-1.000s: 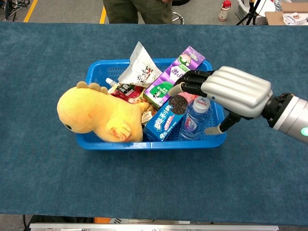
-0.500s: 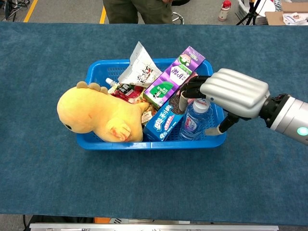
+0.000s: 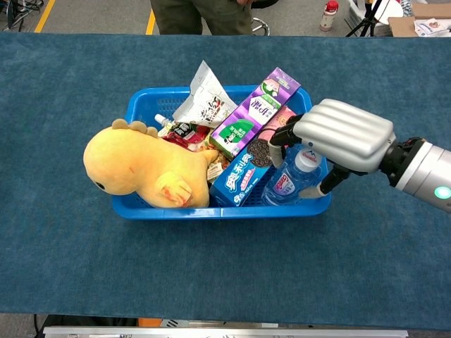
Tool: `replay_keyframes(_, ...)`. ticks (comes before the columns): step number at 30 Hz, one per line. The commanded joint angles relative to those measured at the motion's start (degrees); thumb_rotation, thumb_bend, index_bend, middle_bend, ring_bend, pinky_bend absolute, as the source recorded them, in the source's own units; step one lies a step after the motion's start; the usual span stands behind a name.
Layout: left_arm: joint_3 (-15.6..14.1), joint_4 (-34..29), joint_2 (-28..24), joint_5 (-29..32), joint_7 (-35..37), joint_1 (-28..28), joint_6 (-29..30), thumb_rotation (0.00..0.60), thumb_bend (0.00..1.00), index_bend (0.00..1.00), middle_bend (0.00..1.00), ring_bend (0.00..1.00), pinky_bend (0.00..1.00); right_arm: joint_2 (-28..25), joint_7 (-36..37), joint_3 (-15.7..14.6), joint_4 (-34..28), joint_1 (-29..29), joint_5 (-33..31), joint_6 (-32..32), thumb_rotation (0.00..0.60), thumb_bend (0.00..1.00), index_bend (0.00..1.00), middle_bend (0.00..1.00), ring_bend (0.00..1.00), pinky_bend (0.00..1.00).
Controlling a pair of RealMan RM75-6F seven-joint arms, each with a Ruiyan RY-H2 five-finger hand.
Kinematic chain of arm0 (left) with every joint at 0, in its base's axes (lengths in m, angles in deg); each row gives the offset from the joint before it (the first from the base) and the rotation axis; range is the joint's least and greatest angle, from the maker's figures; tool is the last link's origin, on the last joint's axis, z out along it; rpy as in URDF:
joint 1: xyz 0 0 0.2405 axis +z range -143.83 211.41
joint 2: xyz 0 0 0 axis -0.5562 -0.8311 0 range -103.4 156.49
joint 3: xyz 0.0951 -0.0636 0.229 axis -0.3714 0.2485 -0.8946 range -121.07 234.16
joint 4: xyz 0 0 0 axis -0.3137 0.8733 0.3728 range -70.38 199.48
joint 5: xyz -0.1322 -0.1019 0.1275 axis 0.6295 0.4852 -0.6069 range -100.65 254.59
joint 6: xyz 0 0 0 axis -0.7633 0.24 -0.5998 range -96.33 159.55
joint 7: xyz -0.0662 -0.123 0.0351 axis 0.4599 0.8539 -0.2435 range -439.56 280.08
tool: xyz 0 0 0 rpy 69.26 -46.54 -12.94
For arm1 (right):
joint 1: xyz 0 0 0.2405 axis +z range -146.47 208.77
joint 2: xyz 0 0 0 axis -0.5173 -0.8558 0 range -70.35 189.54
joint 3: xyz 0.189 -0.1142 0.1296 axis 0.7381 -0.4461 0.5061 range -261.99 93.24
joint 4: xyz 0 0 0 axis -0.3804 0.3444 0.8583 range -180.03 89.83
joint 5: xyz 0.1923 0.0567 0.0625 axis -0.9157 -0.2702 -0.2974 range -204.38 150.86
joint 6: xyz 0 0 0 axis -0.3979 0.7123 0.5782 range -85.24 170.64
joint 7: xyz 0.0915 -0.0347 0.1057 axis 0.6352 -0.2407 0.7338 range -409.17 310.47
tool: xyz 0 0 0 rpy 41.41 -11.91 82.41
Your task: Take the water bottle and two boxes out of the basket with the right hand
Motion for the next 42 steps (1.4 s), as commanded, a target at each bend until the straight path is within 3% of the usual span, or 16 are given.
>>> replay_keyframes(1,0.01,-0.01,-0.03,0.01,-0.02,-0.01,-0.04,0.600,0.20,0.27,0.10,0.04,0.21,0.13,-0.13,-0.01,0.19,-0.08,-0.06,0.32,0.600,0.16,0.57,0.55,0.48,0.66)
replay_keyframes(9,-0.01,-0.03,-0.11,0.18,0.02,-0.02,-0.28,0.600,0.20,0.27,0.10,0.04,0.21,0.37,-0.49,0.12,0.29,-0.23,-0.23,1.37,0.600,0.19,0.62,0.63,0.56,0.73)
replay_keyframes(21,0.18,0.11,-0.04,0.38,0.19,-0.04,-0.27,0.600,0.20,0.27,0.10,0.04,0.21,-2.11,1.56,1.29,-3.55,-0.15,1.26,4.37,0.600,0.20,0.62,0.63,0.57,0.74)
replay_keyframes(42,0.57,0.20,0.03,1.20,-0.29,-0.02,-0.44,0.600,0.20,0.27,0.10,0.04,0.22,-15.78,1.42,3.99,-16.50,-3.53,7.61,14.20,0.600,0.20,0.63,0.63,0.57,0.74)
